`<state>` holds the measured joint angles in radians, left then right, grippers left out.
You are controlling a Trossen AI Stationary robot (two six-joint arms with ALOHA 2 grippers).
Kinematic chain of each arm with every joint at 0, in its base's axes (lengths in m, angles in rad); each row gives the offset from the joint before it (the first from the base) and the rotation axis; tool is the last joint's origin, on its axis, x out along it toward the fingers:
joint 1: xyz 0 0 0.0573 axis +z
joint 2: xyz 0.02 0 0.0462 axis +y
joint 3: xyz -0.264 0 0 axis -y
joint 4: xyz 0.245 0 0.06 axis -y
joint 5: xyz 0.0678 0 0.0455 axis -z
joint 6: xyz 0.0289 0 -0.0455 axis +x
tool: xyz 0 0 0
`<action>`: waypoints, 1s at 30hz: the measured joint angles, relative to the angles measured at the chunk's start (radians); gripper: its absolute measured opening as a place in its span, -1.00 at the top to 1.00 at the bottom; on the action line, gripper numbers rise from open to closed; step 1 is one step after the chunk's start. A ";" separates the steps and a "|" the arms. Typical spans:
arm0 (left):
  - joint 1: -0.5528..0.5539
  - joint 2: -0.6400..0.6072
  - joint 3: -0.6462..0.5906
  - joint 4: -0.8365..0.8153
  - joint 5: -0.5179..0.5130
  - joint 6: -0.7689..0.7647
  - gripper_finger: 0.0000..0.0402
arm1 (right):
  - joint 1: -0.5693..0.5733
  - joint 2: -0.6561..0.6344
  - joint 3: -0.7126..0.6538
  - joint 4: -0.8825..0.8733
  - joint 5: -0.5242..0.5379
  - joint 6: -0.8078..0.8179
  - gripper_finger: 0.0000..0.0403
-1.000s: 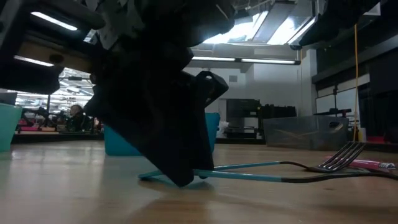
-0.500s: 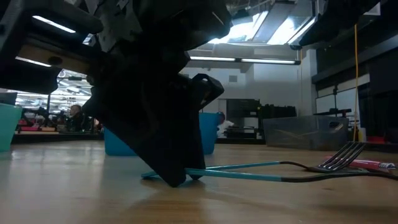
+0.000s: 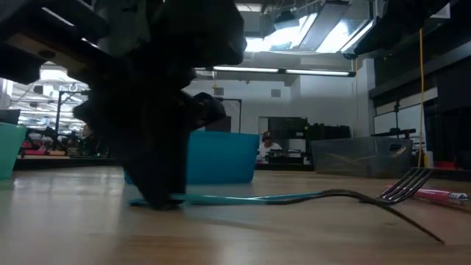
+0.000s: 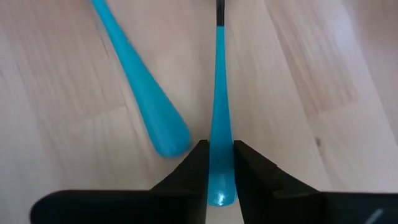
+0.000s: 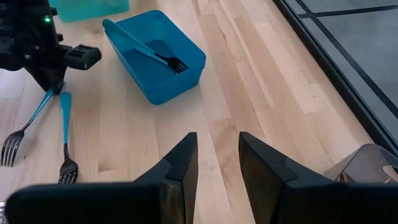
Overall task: Sort silverware by color (type)
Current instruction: Put the bottom blue fork into the dark blue bin
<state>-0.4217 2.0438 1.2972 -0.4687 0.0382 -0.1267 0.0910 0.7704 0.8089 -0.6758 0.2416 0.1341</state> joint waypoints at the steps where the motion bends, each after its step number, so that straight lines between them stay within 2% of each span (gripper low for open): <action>1: -0.004 0.000 0.000 -0.008 -0.001 -0.001 0.75 | 0.000 0.000 0.000 0.000 0.000 0.000 0.48; 6: -0.024 0.001 0.000 -0.054 -0.005 -0.031 0.73 | 0.000 0.000 0.000 0.000 0.000 0.000 0.48; 13: -0.060 0.001 0.000 -0.124 -0.016 -0.176 0.73 | 0.000 0.000 0.000 0.000 0.000 0.000 0.48; 19: -0.077 0.001 -0.002 -0.118 -0.084 -0.344 0.73 | 0.000 0.000 0.000 0.000 0.000 0.000 0.48; 30: -0.091 0.001 -0.001 -0.119 -0.075 -0.441 0.73 | 0.000 0.000 0.000 0.000 0.000 0.000 0.48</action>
<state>-0.5129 2.0449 1.2964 -0.5877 -0.0364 -0.5679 0.0912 0.7704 0.8089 -0.6758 0.2413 0.1341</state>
